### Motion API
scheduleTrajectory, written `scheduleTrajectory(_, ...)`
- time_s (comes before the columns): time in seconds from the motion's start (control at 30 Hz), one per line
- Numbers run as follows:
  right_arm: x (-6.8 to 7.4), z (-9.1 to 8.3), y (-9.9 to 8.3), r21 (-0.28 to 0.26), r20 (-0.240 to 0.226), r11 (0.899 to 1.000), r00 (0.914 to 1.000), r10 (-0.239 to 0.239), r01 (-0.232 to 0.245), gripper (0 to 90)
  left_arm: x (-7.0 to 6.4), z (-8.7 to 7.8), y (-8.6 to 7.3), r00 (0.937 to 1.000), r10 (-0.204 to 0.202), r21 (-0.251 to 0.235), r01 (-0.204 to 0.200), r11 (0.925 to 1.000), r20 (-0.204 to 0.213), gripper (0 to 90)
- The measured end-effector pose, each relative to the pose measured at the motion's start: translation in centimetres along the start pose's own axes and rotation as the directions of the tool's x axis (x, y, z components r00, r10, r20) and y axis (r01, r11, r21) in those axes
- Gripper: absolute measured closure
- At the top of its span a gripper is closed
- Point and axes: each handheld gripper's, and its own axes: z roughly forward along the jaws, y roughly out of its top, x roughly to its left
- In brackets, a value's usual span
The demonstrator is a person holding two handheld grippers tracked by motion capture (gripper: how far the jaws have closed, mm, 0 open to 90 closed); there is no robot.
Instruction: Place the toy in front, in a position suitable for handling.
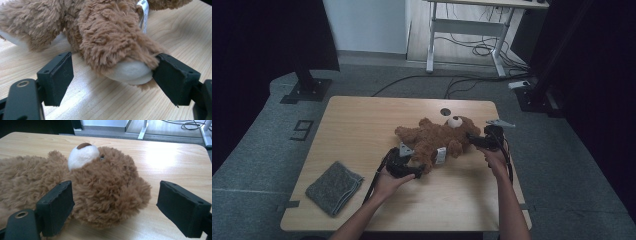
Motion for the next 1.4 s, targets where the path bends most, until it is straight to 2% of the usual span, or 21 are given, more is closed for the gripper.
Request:
scheduleTrajectory(0.2,-0.3,0.5,0.2,0.015,-0.019,1.000,0.9998,0.001,0.000,13.5,-0.2,0.1,0.1,0.9997,-0.021,0.001,0.021,0.9998,0.014,18.6)
scheduleTrajectory(0.27,-0.2,0.4,0.0,0.009,-0.029,1.000,0.9995,0.011,-0.011,14.3,-0.6,-0.1,0.2,0.9999,-0.009,-0.011,0.009,0.9999,0.009,18.8)
scheduleTrajectory(0.33,0.4,-0.1,-0.1,-0.010,-0.071,1.000,0.9974,0.016,-0.017,14.4,-0.8,-0.1,0.4,0.9999,-0.009,-0.017,0.010,0.9998,0.011,18.9)
scheduleTrajectory(0.4,1.6,-0.8,-0.1,-0.027,-0.096,1.000,0.9953,-0.014,0.012,14.4,-1.1,0.1,0.7,0.9999,-0.003,-0.005,0.004,1.0000,0.013,18.1)
scheduleTrajectory(0.43,1.8,-0.9,0.0,-0.026,-0.105,1.000,0.9944,-0.013,0.011,14.4,-1.2,0.2,0.9,0.9999,0.000,0.001,0.000,1.0000,0.013,17.7)
scheduleTrajectory(0.57,2.0,-0.9,0.2,-0.014,-0.111,1.000,0.9937,-0.010,0.008,14.3,-1.7,0.4,1.4,0.9999,0.006,-0.007,-0.006,1.0000,-0.011,17.2)
scheduleTrajectory(0.67,1.3,-0.5,0.4,-0.002,-0.064,1.000,0.9976,-0.025,0.025,14.1,-1.5,1.0,1.5,0.9998,-0.018,0.015,0.018,0.9997,-0.008,18.0)
scheduleTrajectory(0.7,0.0,0.0,0.7,0.013,-0.037,1.000,0.9993,-0.009,0.009,13.9,-1.2,1.2,1.3,0.9995,-0.030,0.030,0.030,0.9991,0.006,21.0)
scheduleTrajectory(0.73,0.0,0.0,0.7,0.013,-0.037,1.000,0.9993,-0.009,0.009,13.9,-1.2,1.2,1.3,0.9995,-0.030,0.030,0.030,0.9991,0.006,23.3)
scheduleTrajectory(0.77,-1.2,0.5,0.8,0.019,-0.040,1.000,0.9991,0.011,-0.010,13.3,-1.2,1.3,1.1,0.9993,-0.034,0.031,0.034,0.9989,0.011,25.4)
scheduleTrajectory(0.8,-1.2,0.5,0.8,0.019,-0.040,1.000,0.9991,0.011,-0.010,13.3,-1.2,1.4,1.1,0.9993,-0.034,0.032,0.033,0.9989,0.014,25.4)
scheduleTrajectory(0.87,-2.1,1.4,0.7,0.005,-0.110,0.999,0.9930,0.041,-0.041,13.2,-1.1,1.6,1.0,0.9993,-0.030,0.037,0.029,0.9989,0.021,27.9)
scheduleTrajectory(0.9,-2.1,1.9,0.6,0.011,-0.123,0.999,0.9917,0.038,-0.037,13.1,-1.0,1.7,0.9,0.9992,-0.031,0.040,0.030,0.9987,0.026,29.2)
scheduleTrajectory(0.97,-2.1,2.4,0.4,0.022,-0.127,0.999,0.9914,0.033,-0.030,13.0,-0.9,2.0,0.9,0.9989,-0.032,0.045,0.031,0.9985,0.033,30.7)
scheduleTrajectory(1.07,-2.1,4.3,-0.4,0.079,-0.136,0.997,0.9902,0.032,-0.021,11.1,-0.6,2.2,0.8,0.9983,-0.035,0.052,0.032,0.9981,0.048,36.3)
scheduleTrajectory(1.13,-2.2,4.7,-0.6,0.089,-0.151,0.996,0.9879,0.034,-0.021,10.2,-0.5,2.2,0.7,0.9978,-0.036,0.054,0.033,0.9980,0.055,37.4)
scheduleTrajectory(1.17,-2.3,5.2,-0.9,0.105,-0.178,0.994,0.9832,0.041,-0.023,12.3,-0.5,2.2,0.6,0.9976,-0.038,0.054,0.034,0.9980,0.057,40.7)
scheduleTrajectory(1.23,-2.4,5.4,-1.0,0.111,-0.192,0.994,0.9804,0.045,-0.024,15.5,-0.4,2.2,0.6,0.9971,-0.038,0.053,0.035,0.9980,0.067,42.4)
scheduleTrajectory(1.33,-2.3,5.5,-1.2,0.113,-0.215,0.993,0.9756,0.044,-0.020,32.2,-0.3,2.3,0.4,0.9962,-0.035,0.054,0.031,0.9981,0.080,47.9)
scheduleTrajectory(1.37,-2.2,5.4,-1.1,0.117,-0.218,0.993,0.9757,0.022,0.004,40.8,-0.2,2.3,0.4,0.9955,-0.037,0.056,0.033,0.9979,0.087,51.1)
scheduleTrajectory(1.4,-2.2,5.4,-1.1,0.117,-0.218,0.993,0.9757,0.022,0.004,40.8,-0.2,2.3,0.4,0.9955,-0.037,0.056,0.033,0.9979,0.087,53.2)
